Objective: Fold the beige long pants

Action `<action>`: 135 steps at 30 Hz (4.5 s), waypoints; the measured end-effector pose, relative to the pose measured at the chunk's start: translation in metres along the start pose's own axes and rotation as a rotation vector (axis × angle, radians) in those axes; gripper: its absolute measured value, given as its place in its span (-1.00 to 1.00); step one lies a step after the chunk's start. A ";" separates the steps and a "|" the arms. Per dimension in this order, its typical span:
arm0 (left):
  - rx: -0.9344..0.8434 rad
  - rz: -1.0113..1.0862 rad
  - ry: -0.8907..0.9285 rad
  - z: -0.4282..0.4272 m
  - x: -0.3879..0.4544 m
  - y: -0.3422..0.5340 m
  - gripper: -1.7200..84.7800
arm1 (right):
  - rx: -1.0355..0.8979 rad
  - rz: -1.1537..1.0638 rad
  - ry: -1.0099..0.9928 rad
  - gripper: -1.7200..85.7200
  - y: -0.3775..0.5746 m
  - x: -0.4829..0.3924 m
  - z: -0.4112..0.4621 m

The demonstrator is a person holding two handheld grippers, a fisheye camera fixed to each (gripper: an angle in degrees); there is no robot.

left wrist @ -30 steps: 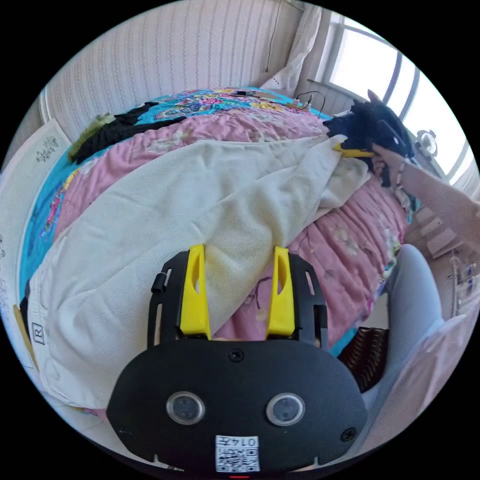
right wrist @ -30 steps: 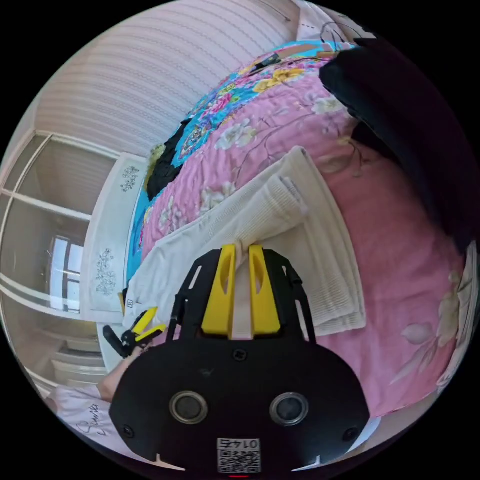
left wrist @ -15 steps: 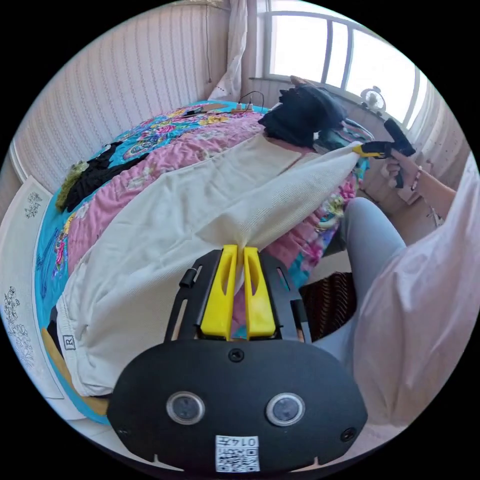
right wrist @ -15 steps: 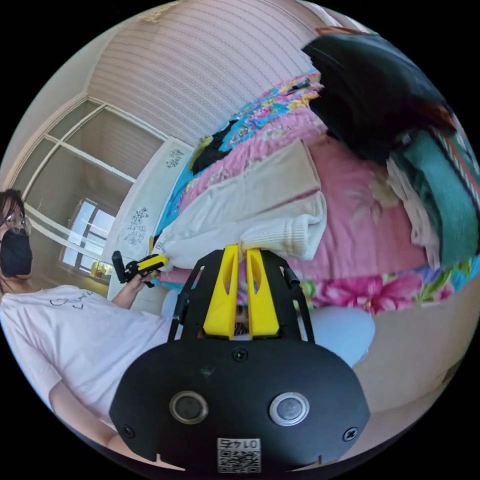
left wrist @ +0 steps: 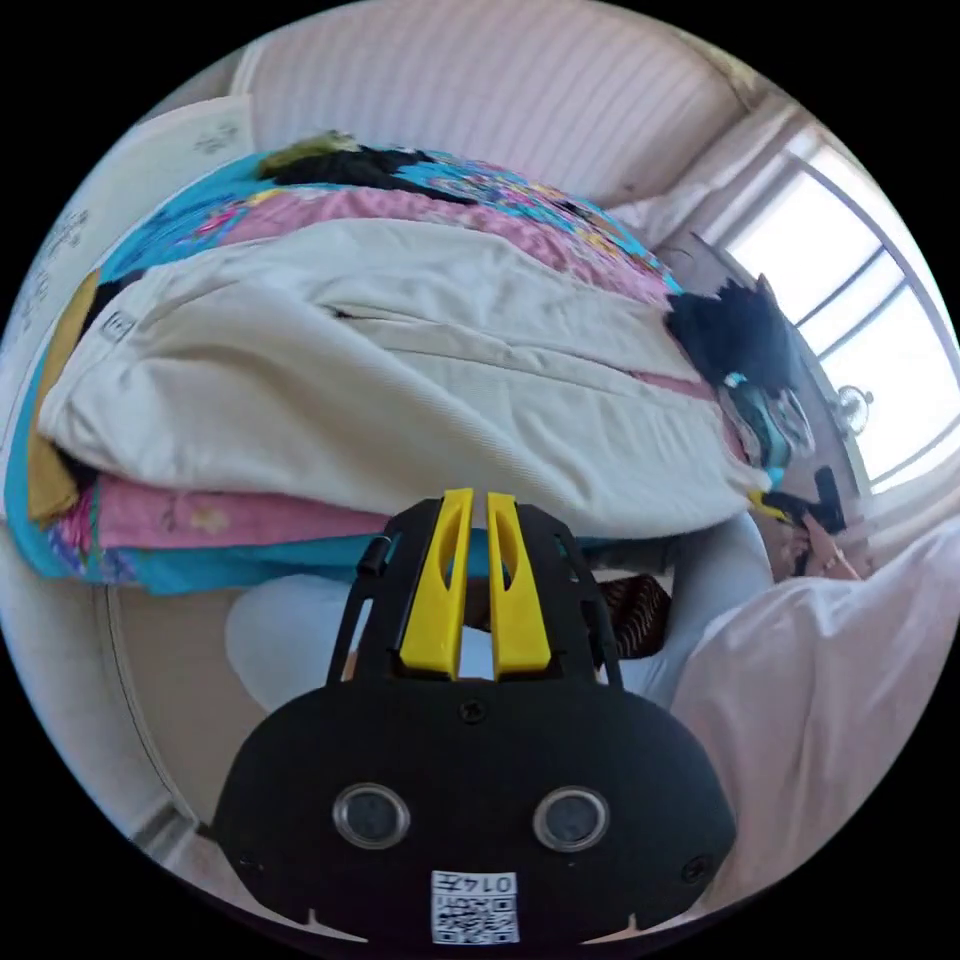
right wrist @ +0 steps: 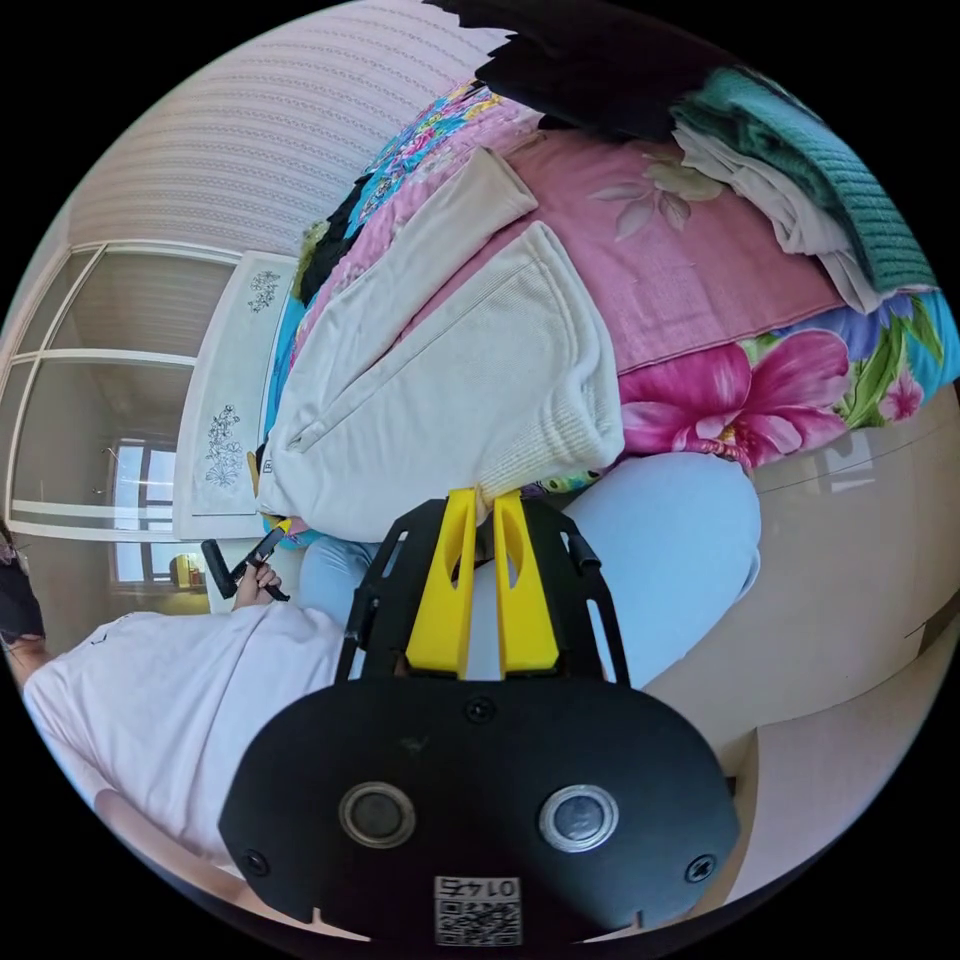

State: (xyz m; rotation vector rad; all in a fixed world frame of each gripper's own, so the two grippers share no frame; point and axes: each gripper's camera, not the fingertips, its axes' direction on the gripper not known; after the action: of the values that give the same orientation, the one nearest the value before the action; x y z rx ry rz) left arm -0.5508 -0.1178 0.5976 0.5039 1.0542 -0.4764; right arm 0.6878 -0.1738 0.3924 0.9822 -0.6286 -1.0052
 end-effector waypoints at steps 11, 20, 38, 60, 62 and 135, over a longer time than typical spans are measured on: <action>0.480 -0.889 -0.148 -0.114 -0.245 0.058 -0.71 | -0.022 -0.005 0.074 -0.92 -0.003 -0.026 0.002; 0.590 -0.838 -0.064 -0.125 -0.283 0.059 -0.73 | -0.016 -0.045 0.147 -0.92 -0.004 -0.059 0.000; 0.361 -0.578 -0.271 -0.235 -0.290 0.081 -0.98 | 0.064 -0.155 0.134 -0.93 0.009 -0.090 -0.030; 0.509 -0.390 -0.184 -0.296 -0.261 -0.078 -0.98 | 0.108 -0.333 0.231 -0.91 -0.172 -0.160 -0.047; 0.502 -0.351 -0.191 -0.291 -0.258 -0.114 -0.97 | 0.095 -0.305 0.264 -0.90 -0.213 -0.167 -0.045; 0.077 0.657 -0.356 -0.004 0.135 0.006 -0.81 | -0.135 -1.074 0.585 -0.74 -0.025 -0.337 0.389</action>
State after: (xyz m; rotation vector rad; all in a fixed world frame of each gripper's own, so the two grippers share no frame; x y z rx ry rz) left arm -0.4943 -0.1280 0.4750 0.7633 0.4852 -0.0157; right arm 0.2188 -0.0215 0.5412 1.4380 0.5338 -1.5455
